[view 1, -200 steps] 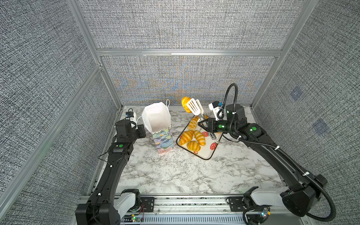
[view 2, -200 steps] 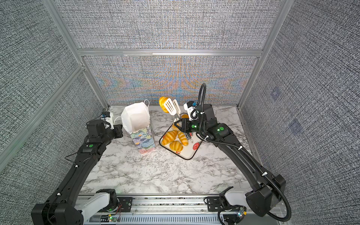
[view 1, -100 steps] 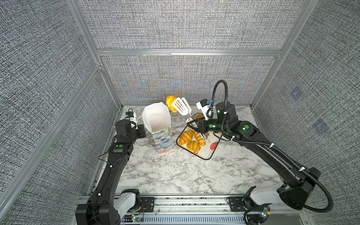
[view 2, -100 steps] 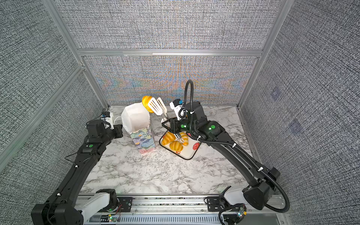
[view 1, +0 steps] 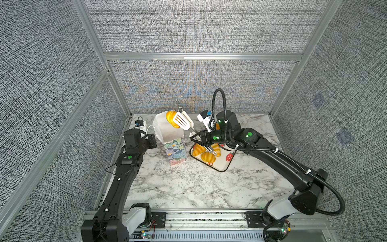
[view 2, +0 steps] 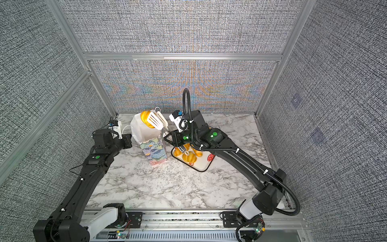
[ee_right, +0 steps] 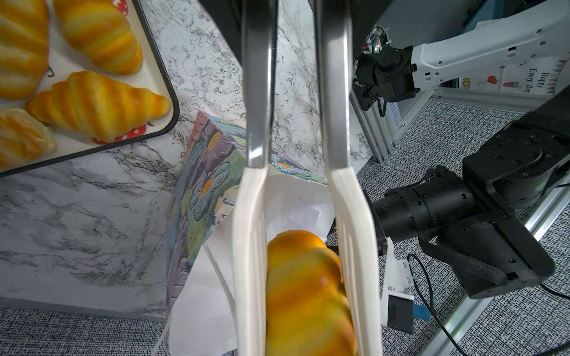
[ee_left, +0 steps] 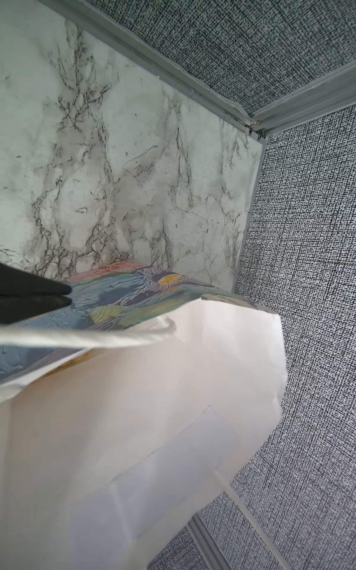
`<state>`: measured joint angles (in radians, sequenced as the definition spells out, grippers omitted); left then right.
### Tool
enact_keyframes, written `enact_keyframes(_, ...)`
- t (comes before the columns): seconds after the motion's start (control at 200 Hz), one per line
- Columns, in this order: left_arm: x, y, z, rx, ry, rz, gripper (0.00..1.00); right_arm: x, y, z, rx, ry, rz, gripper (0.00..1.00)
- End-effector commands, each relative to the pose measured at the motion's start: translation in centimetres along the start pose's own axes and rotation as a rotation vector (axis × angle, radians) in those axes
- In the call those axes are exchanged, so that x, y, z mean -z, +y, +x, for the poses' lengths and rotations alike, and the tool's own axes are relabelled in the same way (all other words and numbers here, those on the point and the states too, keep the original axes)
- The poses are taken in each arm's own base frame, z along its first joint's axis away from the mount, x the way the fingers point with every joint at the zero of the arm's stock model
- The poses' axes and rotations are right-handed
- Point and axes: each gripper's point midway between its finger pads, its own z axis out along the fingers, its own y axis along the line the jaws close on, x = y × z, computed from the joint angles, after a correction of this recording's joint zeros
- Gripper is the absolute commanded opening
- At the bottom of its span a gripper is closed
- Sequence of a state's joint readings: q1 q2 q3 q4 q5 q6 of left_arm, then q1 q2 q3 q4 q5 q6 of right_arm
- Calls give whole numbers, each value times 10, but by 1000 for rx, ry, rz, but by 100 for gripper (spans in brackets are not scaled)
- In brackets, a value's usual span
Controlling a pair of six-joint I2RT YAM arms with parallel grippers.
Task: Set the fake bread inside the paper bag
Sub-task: 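Bring the croissant in the tongs over the bag opening, then open the tongs with the right gripper to drop the croissant into the bag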
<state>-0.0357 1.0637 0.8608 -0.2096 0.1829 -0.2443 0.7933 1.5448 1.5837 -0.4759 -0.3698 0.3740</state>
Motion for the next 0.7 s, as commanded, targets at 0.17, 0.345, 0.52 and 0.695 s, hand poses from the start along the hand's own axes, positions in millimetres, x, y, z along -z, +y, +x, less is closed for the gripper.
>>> enact_keyframes(0.17, -1, 0, -1, 0, -7, 4, 0, -19, 4, 7, 49, 41, 23, 37)
enact_keyframes(0.345, -1, 0, -1, 1, -8, 4, 0, -25, -1, 11, 44, 61, 48, 38)
enact_keyframes(0.52, -2, 0, 0, 2, -4, 5, 0, -30, -8, 14, 36, 80, 78, 43)
enact_keyframes(0.695, -2, 1, 0, 2, -5, 3, 0, -32, -11, 16, 36, 90, 90, 50)
